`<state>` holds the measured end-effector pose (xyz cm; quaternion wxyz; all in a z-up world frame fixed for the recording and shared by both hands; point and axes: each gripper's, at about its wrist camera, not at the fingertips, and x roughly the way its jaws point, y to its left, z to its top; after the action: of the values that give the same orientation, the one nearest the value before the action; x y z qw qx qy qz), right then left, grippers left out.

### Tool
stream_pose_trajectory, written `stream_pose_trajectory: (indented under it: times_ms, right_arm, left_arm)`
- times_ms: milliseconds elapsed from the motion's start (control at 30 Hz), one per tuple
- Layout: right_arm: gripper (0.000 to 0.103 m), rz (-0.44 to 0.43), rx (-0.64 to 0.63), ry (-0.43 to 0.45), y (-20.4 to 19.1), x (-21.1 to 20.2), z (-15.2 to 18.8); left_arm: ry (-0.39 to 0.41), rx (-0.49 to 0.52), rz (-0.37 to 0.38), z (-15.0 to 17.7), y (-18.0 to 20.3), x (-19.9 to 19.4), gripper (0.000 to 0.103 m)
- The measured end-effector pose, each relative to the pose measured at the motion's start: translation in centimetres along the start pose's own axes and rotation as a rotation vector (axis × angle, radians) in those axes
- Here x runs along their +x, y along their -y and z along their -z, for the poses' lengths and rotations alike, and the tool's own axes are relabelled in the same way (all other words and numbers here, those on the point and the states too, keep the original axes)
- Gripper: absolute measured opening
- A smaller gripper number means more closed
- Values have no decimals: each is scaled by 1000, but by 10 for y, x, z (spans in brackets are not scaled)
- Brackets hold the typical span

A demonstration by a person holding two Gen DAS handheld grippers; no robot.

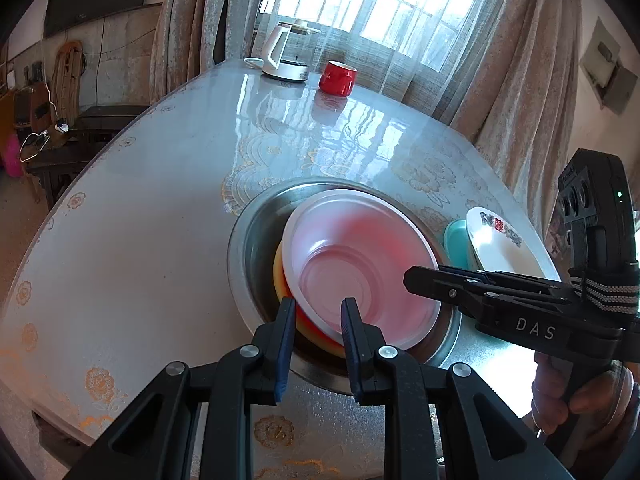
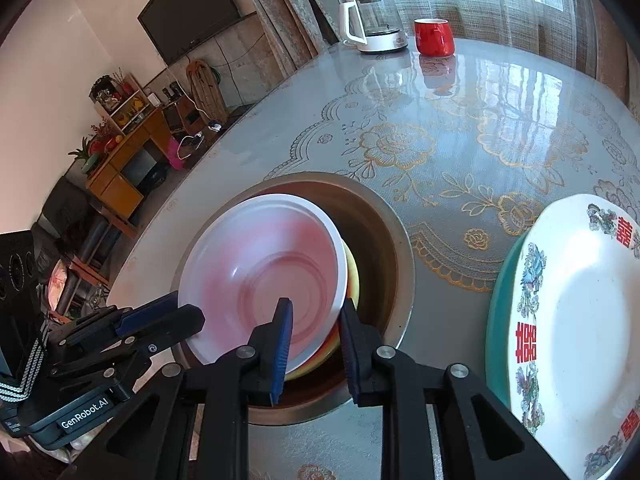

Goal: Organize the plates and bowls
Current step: 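Lower the red bowl into the basin onto the yellow bowl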

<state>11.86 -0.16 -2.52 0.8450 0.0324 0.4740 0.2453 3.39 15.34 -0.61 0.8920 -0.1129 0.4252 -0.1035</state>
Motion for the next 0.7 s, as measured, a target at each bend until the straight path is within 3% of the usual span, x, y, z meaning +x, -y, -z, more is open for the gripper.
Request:
stream_pose_trajectory:
  times_ms: [700]
  right_arm:
    - [22, -11, 55, 7, 11, -2, -3]
  left_arm:
    - [6, 25, -18, 1, 1, 2, 22]
